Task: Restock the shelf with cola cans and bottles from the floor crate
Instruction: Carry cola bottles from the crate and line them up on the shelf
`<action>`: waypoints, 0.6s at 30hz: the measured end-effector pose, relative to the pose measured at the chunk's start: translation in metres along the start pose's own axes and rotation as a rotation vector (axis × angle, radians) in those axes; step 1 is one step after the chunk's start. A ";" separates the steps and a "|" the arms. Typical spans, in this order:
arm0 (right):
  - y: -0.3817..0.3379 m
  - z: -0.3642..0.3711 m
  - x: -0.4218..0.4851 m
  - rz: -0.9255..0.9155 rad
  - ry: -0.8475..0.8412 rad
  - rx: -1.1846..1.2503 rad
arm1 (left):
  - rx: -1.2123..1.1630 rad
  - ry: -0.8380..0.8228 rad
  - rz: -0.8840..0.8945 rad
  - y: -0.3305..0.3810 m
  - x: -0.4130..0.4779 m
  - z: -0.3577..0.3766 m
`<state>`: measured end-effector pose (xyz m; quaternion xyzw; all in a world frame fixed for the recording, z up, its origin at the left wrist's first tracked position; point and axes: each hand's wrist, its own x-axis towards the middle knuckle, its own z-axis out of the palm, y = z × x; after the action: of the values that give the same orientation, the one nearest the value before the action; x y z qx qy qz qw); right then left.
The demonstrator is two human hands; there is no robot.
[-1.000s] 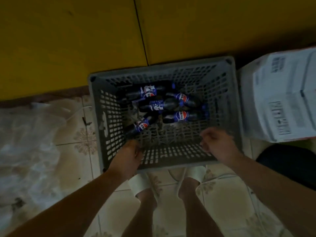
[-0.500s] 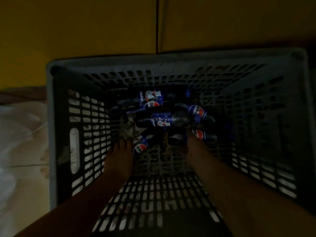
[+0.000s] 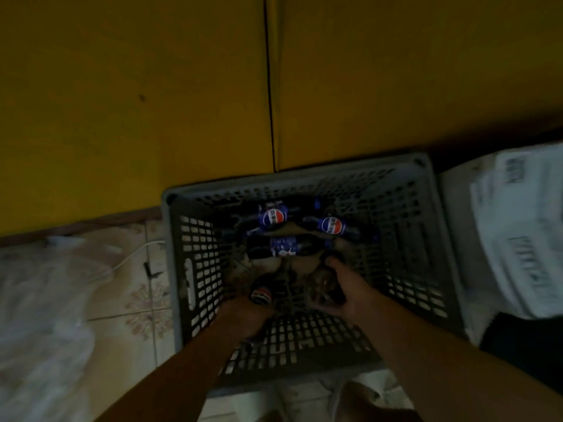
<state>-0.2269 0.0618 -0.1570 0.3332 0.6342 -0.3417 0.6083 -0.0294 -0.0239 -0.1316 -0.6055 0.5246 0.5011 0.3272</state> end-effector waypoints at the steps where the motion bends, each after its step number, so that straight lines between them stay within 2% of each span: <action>1: 0.000 -0.005 -0.027 0.022 -0.035 -0.022 | -0.091 -0.001 -0.027 0.004 -0.022 -0.007; 3: 0.004 -0.010 -0.085 0.033 -0.083 -0.078 | -0.232 -0.016 -0.047 0.008 -0.066 -0.018; 7: 0.020 -0.008 -0.200 -0.105 -0.073 -0.292 | -0.511 -0.063 -0.063 0.023 -0.175 -0.045; 14: 0.051 -0.002 -0.409 -0.387 -0.142 -0.294 | -0.782 -0.006 0.151 0.017 -0.362 -0.096; 18: 0.080 -0.007 -0.522 -0.526 -0.210 -0.321 | -0.865 -0.074 0.330 0.003 -0.479 -0.115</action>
<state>-0.1443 0.1077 0.3627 0.0208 0.6781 -0.4154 0.6060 0.0229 0.0163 0.3570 -0.5766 0.3444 0.7406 -0.0210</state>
